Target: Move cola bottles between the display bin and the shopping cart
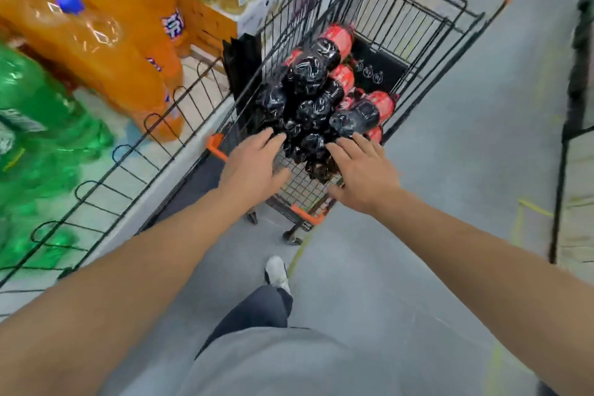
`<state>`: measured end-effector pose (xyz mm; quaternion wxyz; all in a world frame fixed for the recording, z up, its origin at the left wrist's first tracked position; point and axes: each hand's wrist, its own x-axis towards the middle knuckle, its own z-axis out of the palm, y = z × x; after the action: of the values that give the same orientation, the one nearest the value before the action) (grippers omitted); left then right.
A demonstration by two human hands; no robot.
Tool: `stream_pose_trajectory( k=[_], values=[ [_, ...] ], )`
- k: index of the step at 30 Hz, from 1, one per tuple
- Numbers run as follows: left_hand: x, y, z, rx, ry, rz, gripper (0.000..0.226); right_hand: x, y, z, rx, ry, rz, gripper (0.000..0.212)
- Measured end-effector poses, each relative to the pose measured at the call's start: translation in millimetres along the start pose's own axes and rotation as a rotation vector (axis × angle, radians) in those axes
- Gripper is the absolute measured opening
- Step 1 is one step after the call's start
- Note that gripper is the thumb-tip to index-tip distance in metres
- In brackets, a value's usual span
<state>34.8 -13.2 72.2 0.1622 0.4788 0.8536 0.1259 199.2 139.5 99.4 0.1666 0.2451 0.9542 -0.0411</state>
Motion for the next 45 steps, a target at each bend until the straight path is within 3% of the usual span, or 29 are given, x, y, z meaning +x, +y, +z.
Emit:
stream_pose_trajectory(
  k=[8,12,16,23,28,34,42,45],
  values=[
    [125.2,17.6,-28.3,-0.059,0.011,-0.011,0.071,99.2,77.3,-37.2,0.092,0.032,0.06,0.08],
    [174.6,24.7,-27.7,-0.045,0.045,-0.056,0.072,153.8,106.3,-47.0,0.094,0.088,0.004,0.08],
    [227.3,36.1,-18.5,-0.033,0.056,-0.141,0.072,216.6,142.8,-53.6,0.067,0.043,-0.083,0.082],
    [321.0,57.8,1.4,-0.048,0.013,-0.371,0.077,318.1,218.6,-55.1,0.04,-0.059,-0.259,0.08],
    [372.5,52.4,11.3,0.01,-0.095,-0.569,0.098,371.7,254.4,-48.7,0.047,-0.114,-0.354,0.085],
    [396.5,43.3,27.8,-0.04,-0.225,-0.727,0.115,399.7,269.7,-42.8,0.125,-0.098,-0.443,0.075],
    [378.4,79.2,70.3,0.239,0.11,-0.731,0.101,416.3,270.0,-35.1,0.484,-0.096,-0.273,0.078],
    [373.9,81.9,72.4,0.23,0.236,-0.703,0.079,422.7,264.6,-28.4,0.601,-0.098,-0.188,0.084]
  ],
)
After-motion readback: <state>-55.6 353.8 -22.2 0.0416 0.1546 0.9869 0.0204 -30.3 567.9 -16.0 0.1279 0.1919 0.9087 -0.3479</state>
